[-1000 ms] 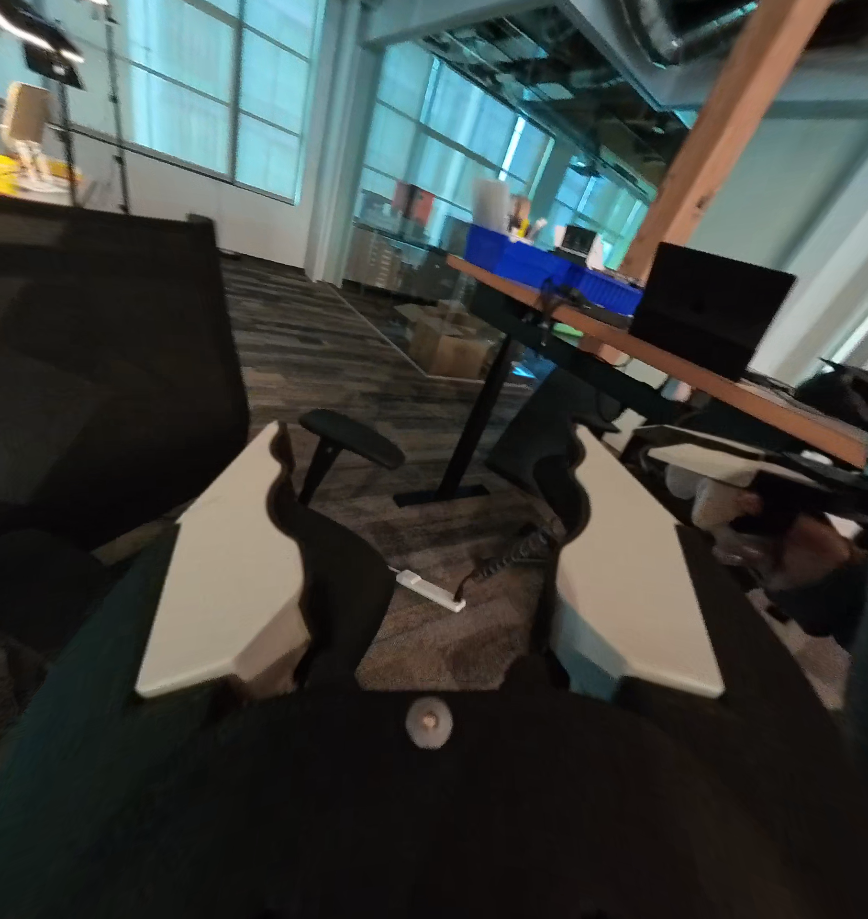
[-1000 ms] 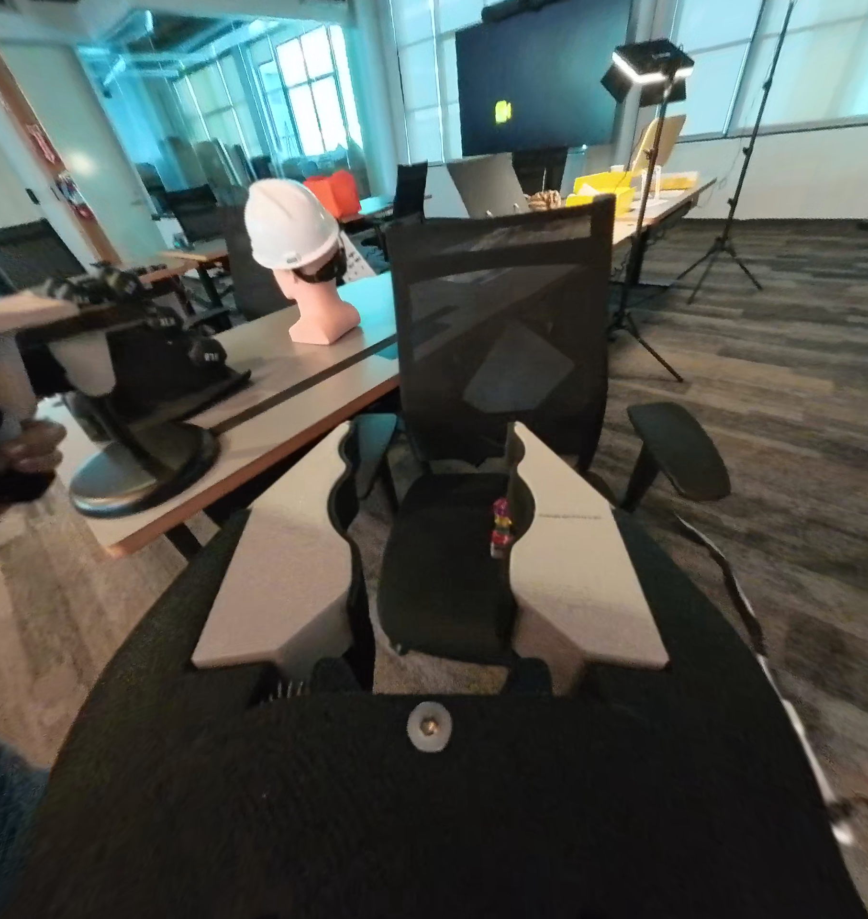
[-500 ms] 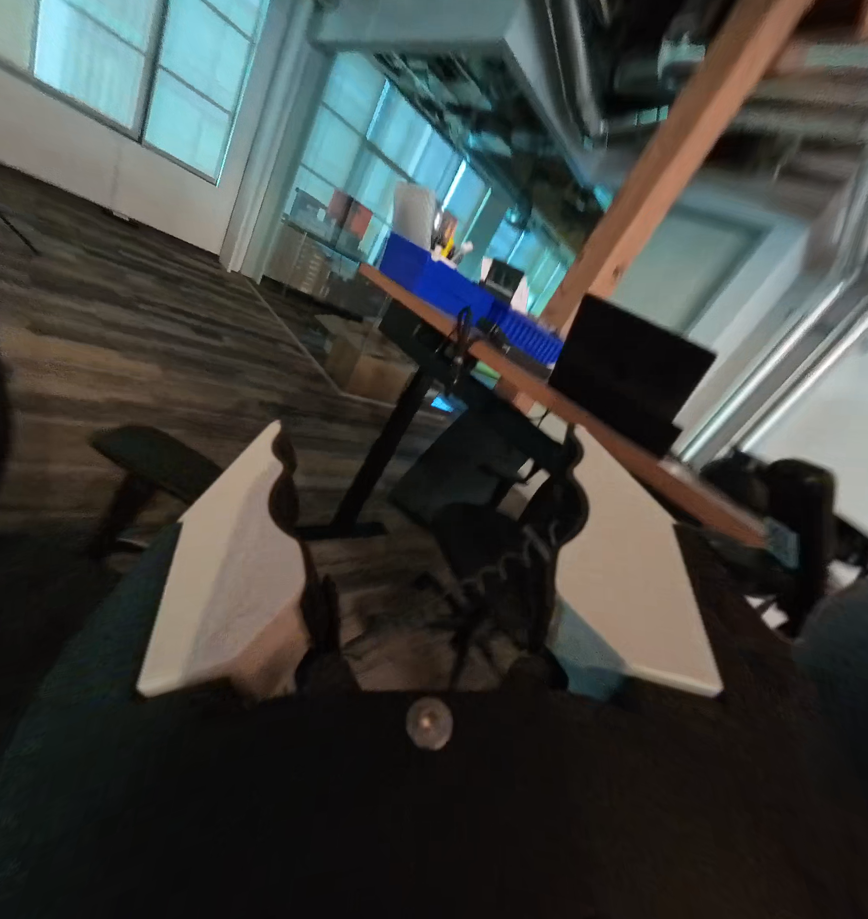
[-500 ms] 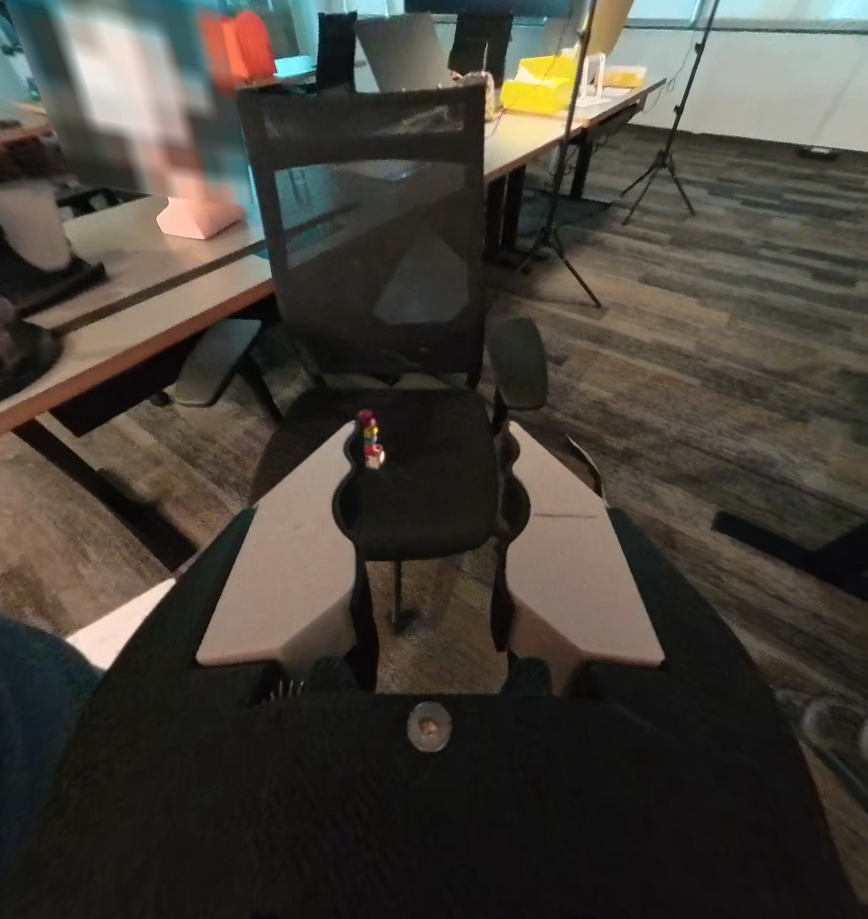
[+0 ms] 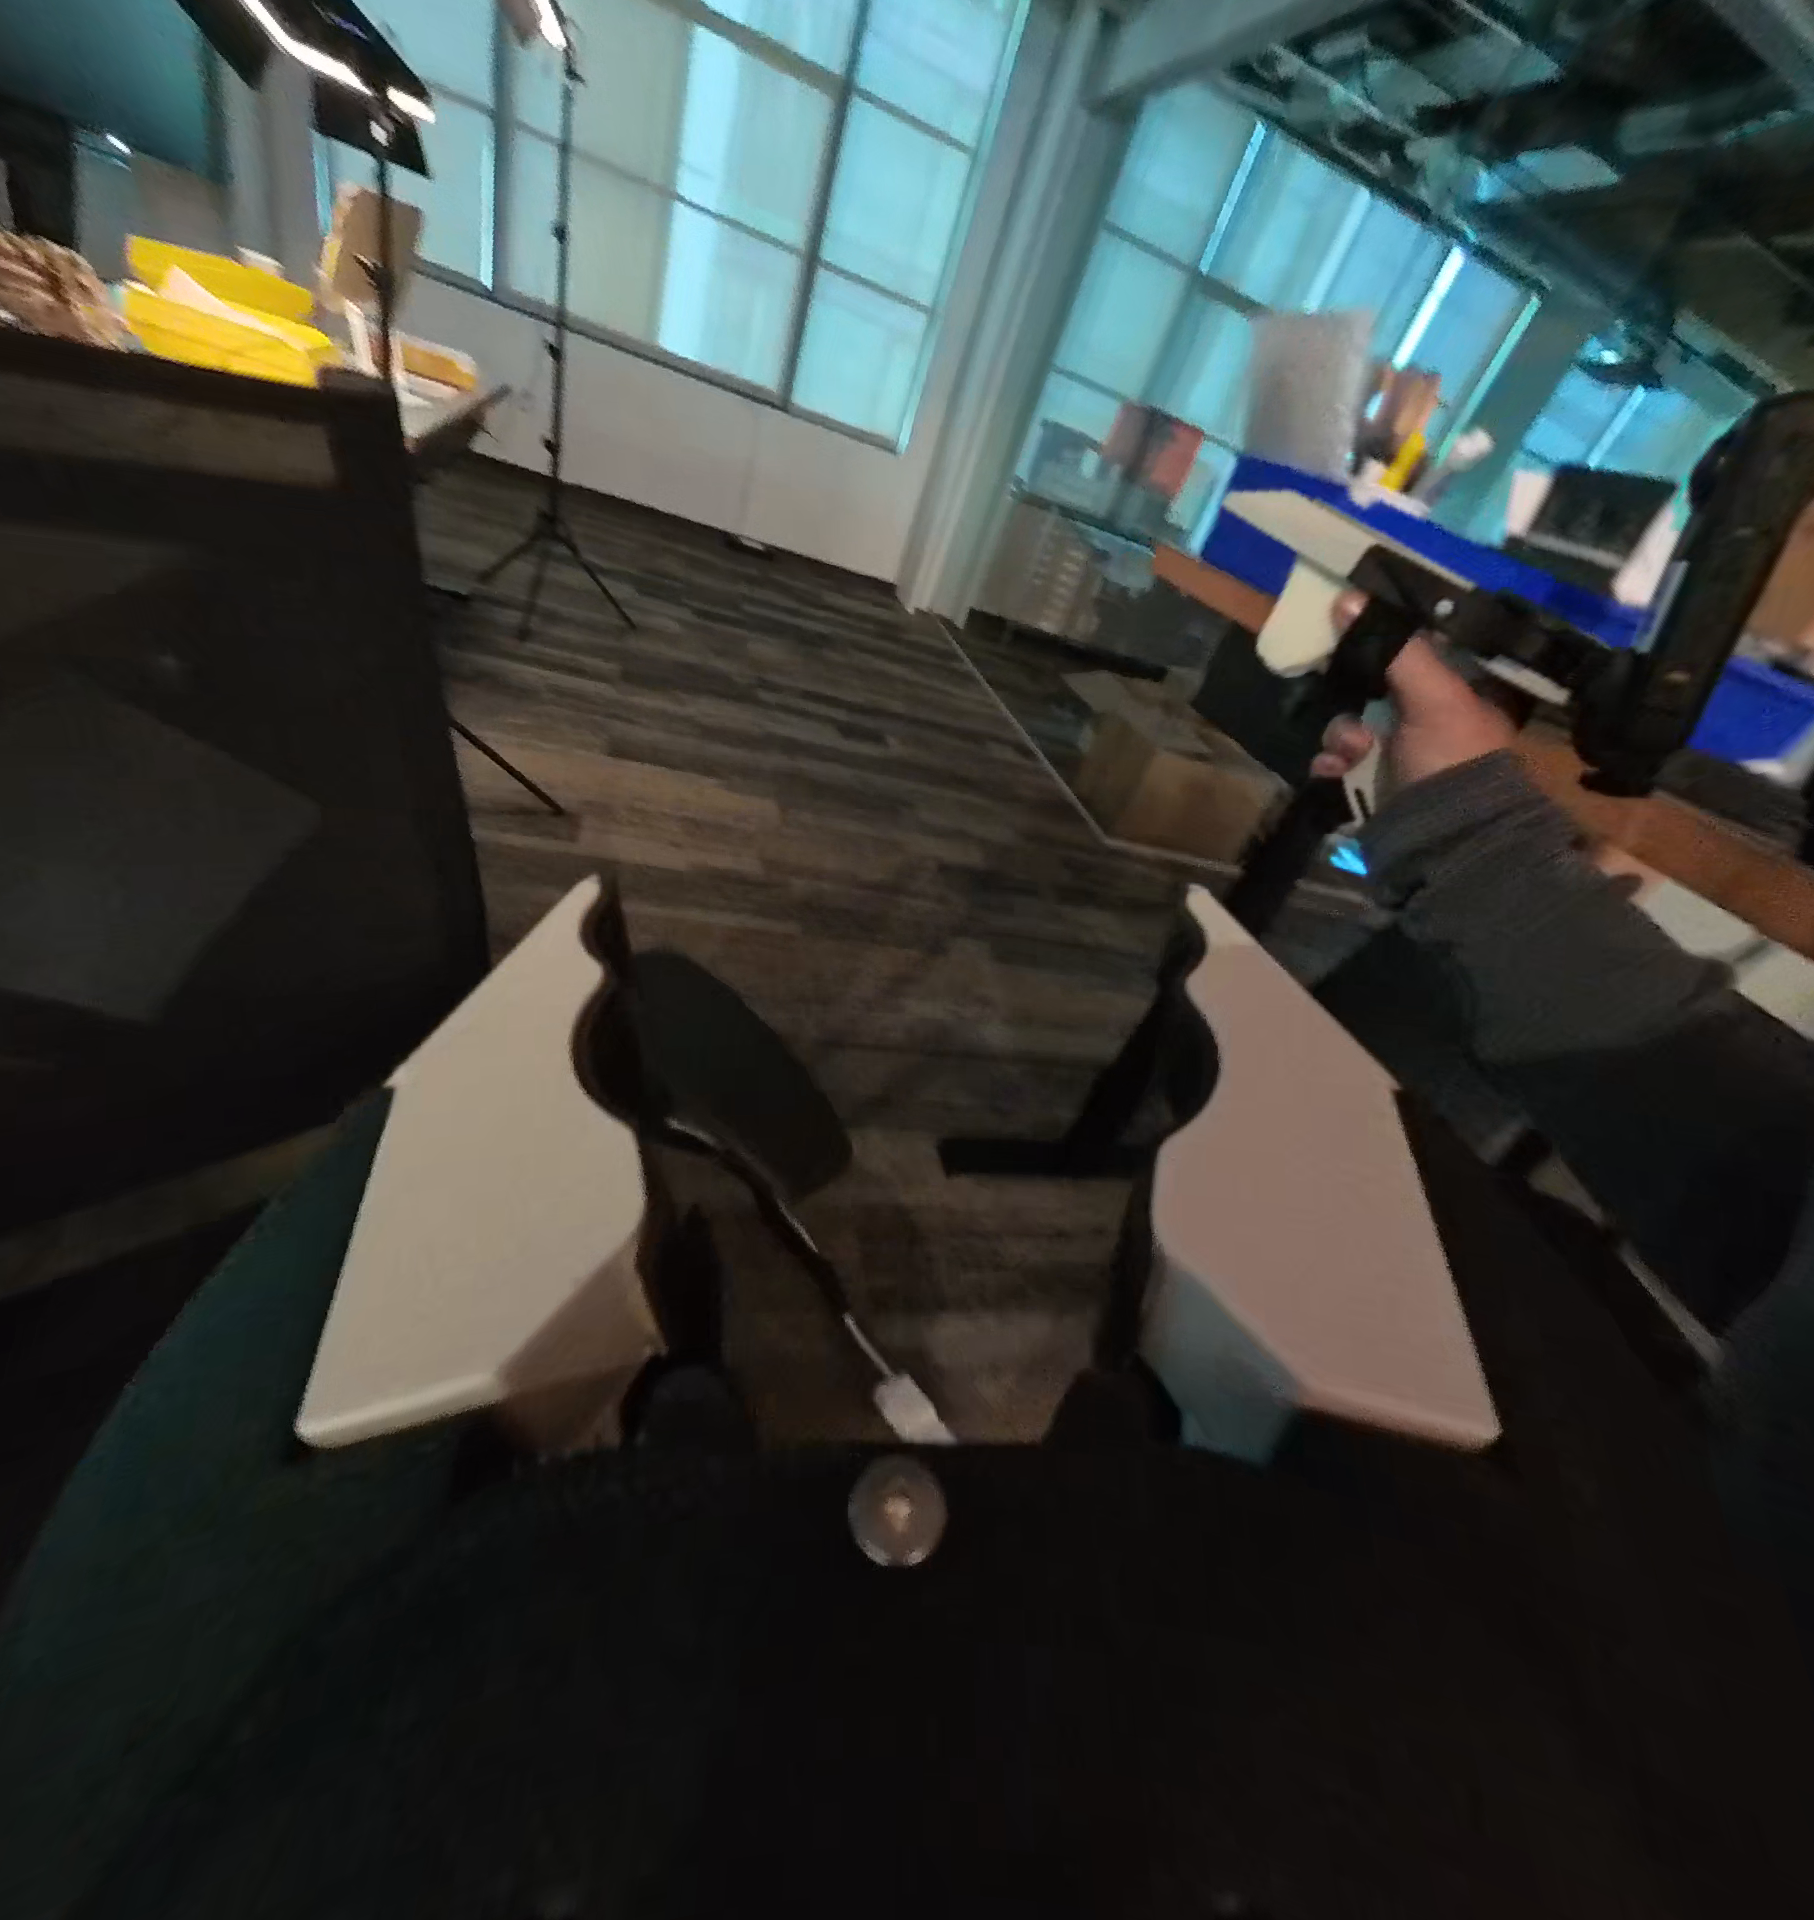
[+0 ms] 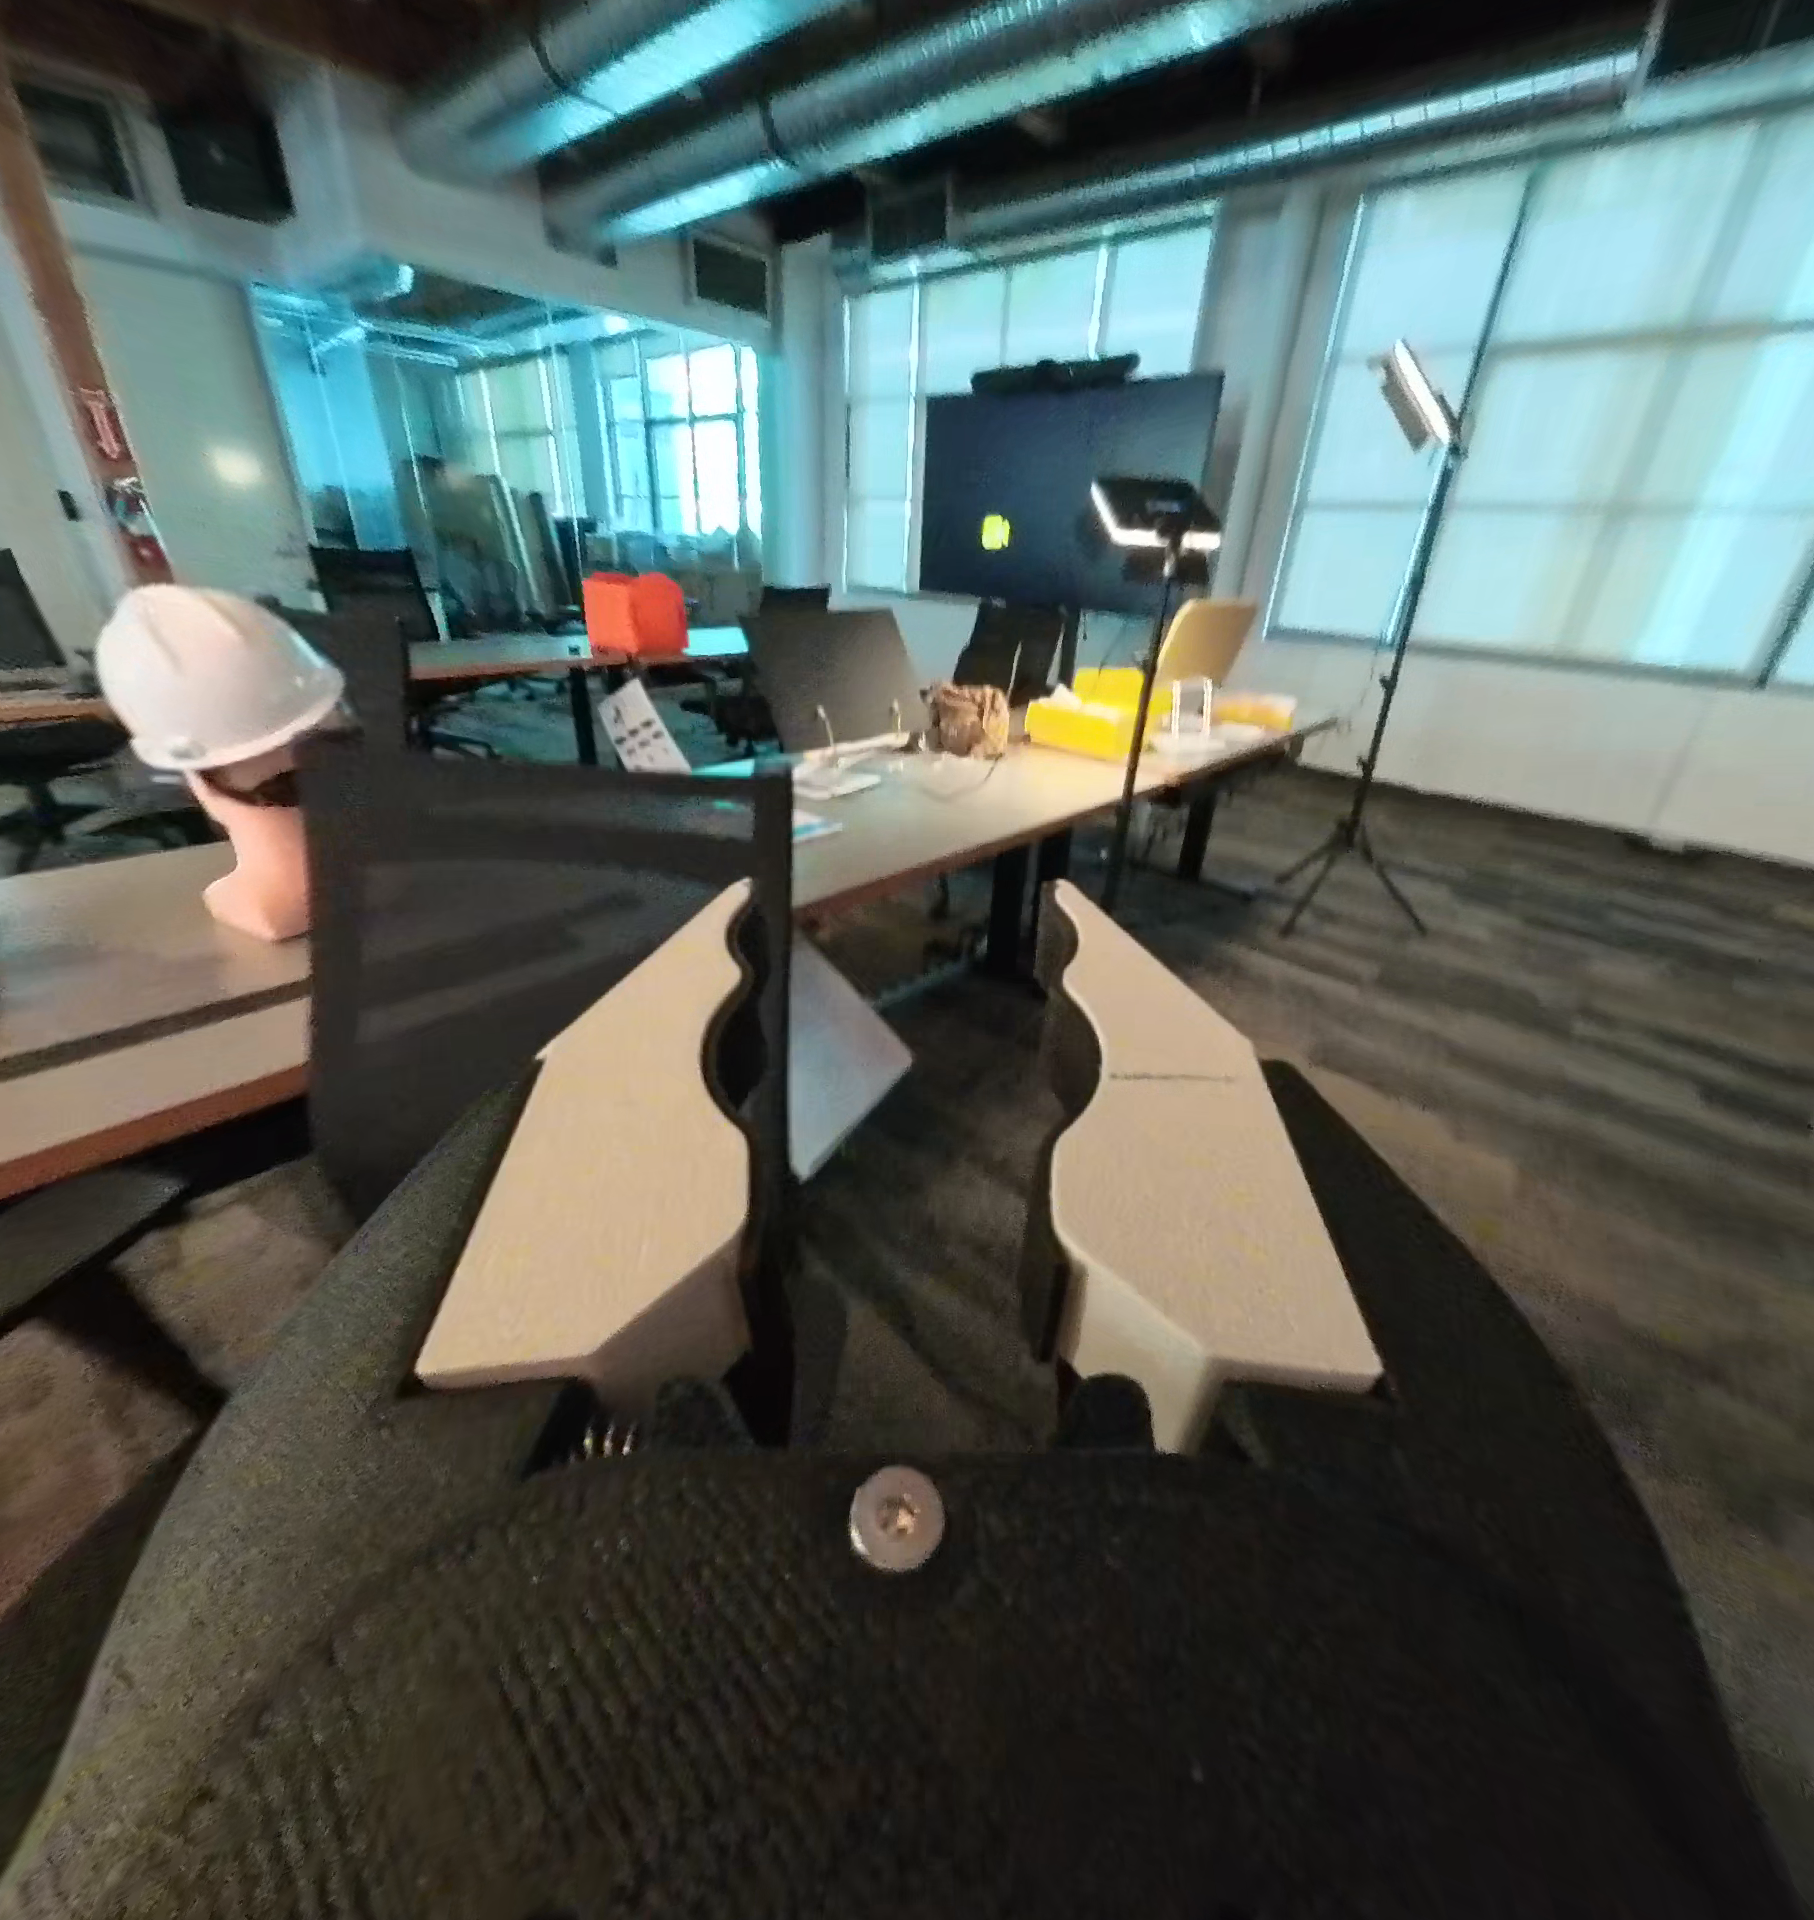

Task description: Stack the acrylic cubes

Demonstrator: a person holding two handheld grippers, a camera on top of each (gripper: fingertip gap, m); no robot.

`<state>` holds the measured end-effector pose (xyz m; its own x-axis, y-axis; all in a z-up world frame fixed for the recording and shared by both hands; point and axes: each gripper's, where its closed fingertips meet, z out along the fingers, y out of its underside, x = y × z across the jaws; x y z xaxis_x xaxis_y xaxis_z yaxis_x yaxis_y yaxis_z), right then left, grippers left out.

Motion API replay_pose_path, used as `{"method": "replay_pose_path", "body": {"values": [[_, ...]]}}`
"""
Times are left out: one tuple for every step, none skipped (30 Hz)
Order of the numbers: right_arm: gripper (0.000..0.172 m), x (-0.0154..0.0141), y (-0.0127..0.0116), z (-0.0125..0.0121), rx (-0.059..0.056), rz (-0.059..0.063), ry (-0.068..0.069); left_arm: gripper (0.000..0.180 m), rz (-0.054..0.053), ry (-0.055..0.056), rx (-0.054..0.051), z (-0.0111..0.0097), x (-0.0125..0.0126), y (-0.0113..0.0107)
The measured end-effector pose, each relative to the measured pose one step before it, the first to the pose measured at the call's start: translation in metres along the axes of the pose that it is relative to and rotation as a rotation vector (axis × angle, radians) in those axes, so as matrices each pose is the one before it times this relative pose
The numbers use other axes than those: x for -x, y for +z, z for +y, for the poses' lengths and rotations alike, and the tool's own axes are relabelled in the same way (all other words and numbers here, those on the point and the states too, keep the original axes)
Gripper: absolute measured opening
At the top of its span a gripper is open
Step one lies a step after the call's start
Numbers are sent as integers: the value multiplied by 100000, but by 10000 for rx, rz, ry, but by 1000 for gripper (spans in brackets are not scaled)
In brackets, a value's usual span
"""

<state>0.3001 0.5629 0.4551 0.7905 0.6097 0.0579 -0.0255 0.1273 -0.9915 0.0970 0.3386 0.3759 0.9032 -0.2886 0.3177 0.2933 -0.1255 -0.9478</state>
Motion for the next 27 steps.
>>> {"method": "replay_pose_path", "body": {"values": [[50, -1216, 2559, -619, -171, -194, -167, 102, -199, -13, -286, -466, 822, 1776], [50, -1181, 2358, -394, -148, -235, -177, 102, -208, 47, -311, -383, 867, 1972], [51, -1295, 2171, -64, -112, -193, -218, 101, -175, 127, -314, -276, 808, 2160], [51, -1434, 1999, 326, -50, -136, -234, 101, -199, 184, -300, -201, 791, 2255], [50, -1577, 1871, 743, 50, -74, -164, 100, -249, 123, -213, -171, 739, 2265], [49, -1634, 1746, 1063, 190, -35, 3, 100, -158, -45, -84, -333, 357, 2159], [49, -1570, 1585, 1133, 300, -63, 201, 99, 26, -69, -51, -621, -166, 1947], [51, -1517, 1350, 824, 218, -62, 308, 98, 157, 107, 26, -734, -440, 1748], [52, -1585, 1140, 346, -46, 48, 332, 97, 135, 327, 162, -675, -316, 1597], [52, -1622, 1034, 14, -279, 172, 383, 97, -4, 429, 210, -633, 54, 1449], [51, -1435, 1047, -46, -363, 155, 479, 97, -112, 396, 176, -568, 358, 1298], [50, -1082, 1147, 115, -306, 30, 549, 97, -149, 253, 107, -461, 495, 1115], [50, -768, 1262, 365, -172, -82, 515, 98, -239, 87, 19, -300, 628, 904], [50, -573, 1385, 602, -16, -141, 367, 99, -396, -90, -51, -118, 781, 618], [51, -490, 1497, 751, 132, -145, 169, 99, -397, -236, -120, 25, 657, 357], [51, -446, 1537, 710, 199, -134, -10, 99, -351, -304, -136, 128, 470, 122], [51, -408, 1515, 496, 137, -125, -171, 100, -386, -283, -87, 185, 453, -27], [50, -435, 1465, 246, 29, -98, -335, 100, -363, -157, -60, 174, 386, -113], [49, -555, 1395, 66, -67, -55, -462, 100, -281, -14, -53, 105, 269, -99], [48, -648, 1373, -18, -146, -47, -547, 98, -186, 92, -55, 6, 143, -19], [47, -835, 1368, 68, -158, -21, -601, 92, -24, 71, -34, -66, -85, 131], [46, -1142, 1365, 269, -92, 68, -569, 91, 9, -67, -20, -196, -181, 344], [45, -1347, 1383, 447, 1, 75, -432, 92, -46, -136, 26, -206, -234, 541], [45, -1503, 1409, 449, 41, 8, -236, 91, 9, -44, 97, -25, -454, 748], [44, -1697, 1518, 294, -29, -49, -108, 91, -47, 72, 97, 167, -483, 984], [44, -1952, 1670, 167, -82, -72, -122, 91, -234, 200, -33, 168, -359, 1203], [44, -2221, 1770, 140, -38, -77, -214, 91, -373, 240, -175, 123, -287, 1455]]}}
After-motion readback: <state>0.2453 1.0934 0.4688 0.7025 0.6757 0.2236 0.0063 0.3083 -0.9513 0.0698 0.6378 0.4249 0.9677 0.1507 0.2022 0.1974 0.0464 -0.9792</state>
